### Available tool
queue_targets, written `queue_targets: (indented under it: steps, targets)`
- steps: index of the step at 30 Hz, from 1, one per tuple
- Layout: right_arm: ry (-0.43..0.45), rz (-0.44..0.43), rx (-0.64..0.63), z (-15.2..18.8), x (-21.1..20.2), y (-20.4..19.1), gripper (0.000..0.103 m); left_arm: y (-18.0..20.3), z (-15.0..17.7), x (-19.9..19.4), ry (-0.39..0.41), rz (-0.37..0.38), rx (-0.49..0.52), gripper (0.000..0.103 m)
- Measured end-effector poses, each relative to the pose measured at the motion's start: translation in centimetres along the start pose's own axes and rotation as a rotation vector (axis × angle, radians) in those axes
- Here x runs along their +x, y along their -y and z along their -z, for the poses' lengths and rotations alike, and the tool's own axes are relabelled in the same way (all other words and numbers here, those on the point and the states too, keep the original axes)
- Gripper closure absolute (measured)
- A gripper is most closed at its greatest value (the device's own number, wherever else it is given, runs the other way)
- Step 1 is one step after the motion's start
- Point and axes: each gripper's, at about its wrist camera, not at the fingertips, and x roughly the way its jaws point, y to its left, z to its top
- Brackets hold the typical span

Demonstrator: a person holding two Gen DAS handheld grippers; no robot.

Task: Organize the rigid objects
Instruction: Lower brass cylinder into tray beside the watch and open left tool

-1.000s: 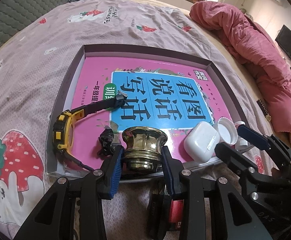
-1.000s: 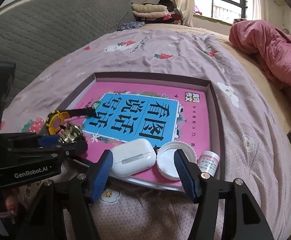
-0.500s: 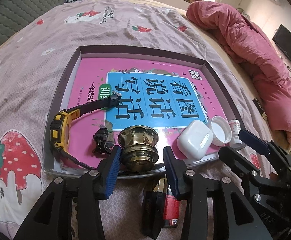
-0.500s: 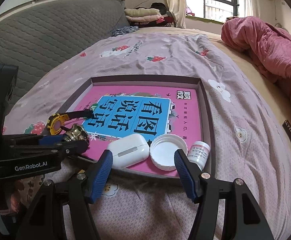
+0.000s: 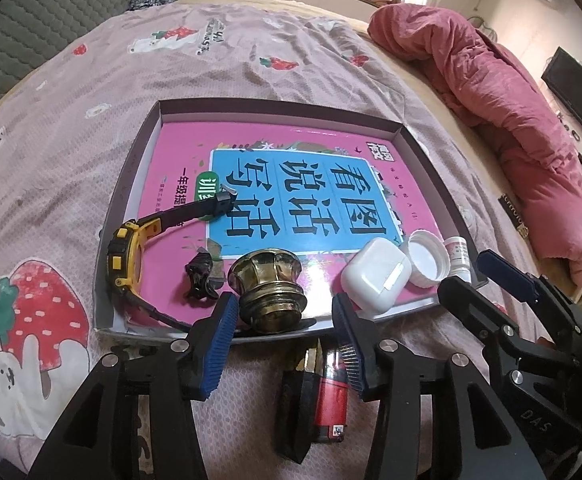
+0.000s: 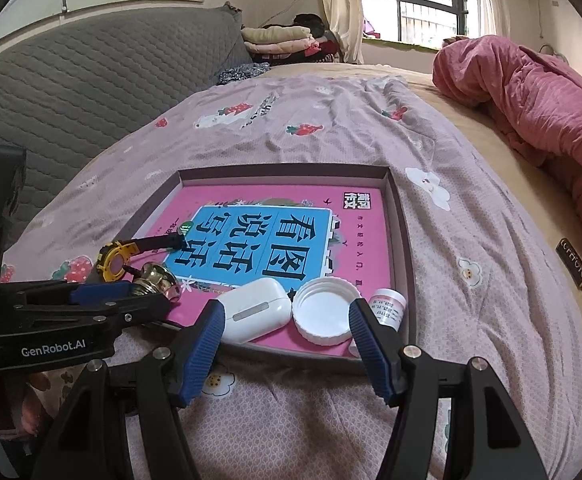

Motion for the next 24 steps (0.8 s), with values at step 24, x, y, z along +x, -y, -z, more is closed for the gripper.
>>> queue_targets:
  steps: [24]
  targets:
    - [0.028, -0.021, -0.047, 0.7, -2.8, -2.2, 0.038, -0.5, 2.2, -4.2, 0.020, -0.012, 0.031, 0.043]
